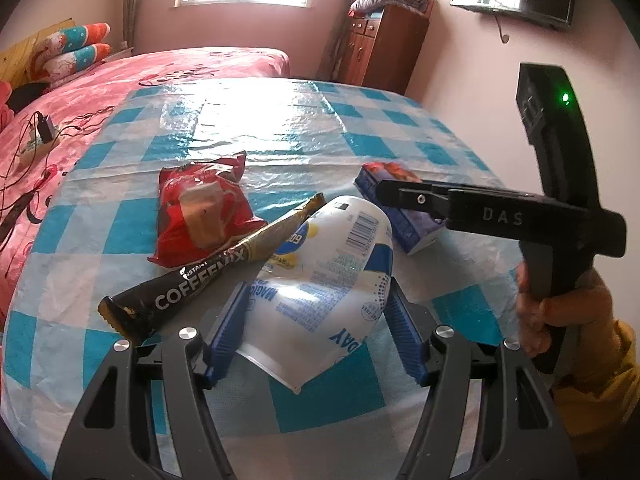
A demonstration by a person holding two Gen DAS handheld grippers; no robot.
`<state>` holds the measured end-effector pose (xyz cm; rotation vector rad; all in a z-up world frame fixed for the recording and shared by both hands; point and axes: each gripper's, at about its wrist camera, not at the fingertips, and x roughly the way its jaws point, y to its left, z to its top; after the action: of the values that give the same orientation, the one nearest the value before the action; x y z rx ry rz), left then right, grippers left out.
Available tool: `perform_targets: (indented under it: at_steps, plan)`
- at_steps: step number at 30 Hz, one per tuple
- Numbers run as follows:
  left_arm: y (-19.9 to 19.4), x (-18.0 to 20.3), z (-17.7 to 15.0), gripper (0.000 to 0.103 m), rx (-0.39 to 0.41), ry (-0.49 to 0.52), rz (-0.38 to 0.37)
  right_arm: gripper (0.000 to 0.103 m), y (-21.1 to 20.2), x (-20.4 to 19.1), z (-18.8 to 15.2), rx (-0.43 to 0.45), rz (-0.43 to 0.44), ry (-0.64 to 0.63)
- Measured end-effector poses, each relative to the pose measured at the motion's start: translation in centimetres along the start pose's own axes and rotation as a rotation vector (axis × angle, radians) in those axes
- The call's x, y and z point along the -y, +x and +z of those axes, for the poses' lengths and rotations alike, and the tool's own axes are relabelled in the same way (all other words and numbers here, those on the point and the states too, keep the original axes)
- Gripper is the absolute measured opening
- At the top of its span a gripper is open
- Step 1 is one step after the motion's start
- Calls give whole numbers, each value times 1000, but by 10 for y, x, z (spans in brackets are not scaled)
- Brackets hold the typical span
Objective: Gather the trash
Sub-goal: 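Carry the white bag in the left tool while the right tool carries the tissue pack to the bucket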
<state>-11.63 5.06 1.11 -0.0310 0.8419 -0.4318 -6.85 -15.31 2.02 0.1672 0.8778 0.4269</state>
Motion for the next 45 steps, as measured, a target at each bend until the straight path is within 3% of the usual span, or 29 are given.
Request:
perform_targets:
  at_steps: [11,21,31,45]
  plan:
    - [-21,-12,5,67,57,-35,-70,55,0,-2,3,21,93,80]
    - [-39,-41,1,67,98,-87,-89,55,-2,-18,9,39,152,112]
    - [-54,-71,-6,67,138,-145,-94,54,-5,-51,16,39,178,86]
    - [-88,-121,-25,67,202,-254,-66,54,12,-112,17,-42,320,75]
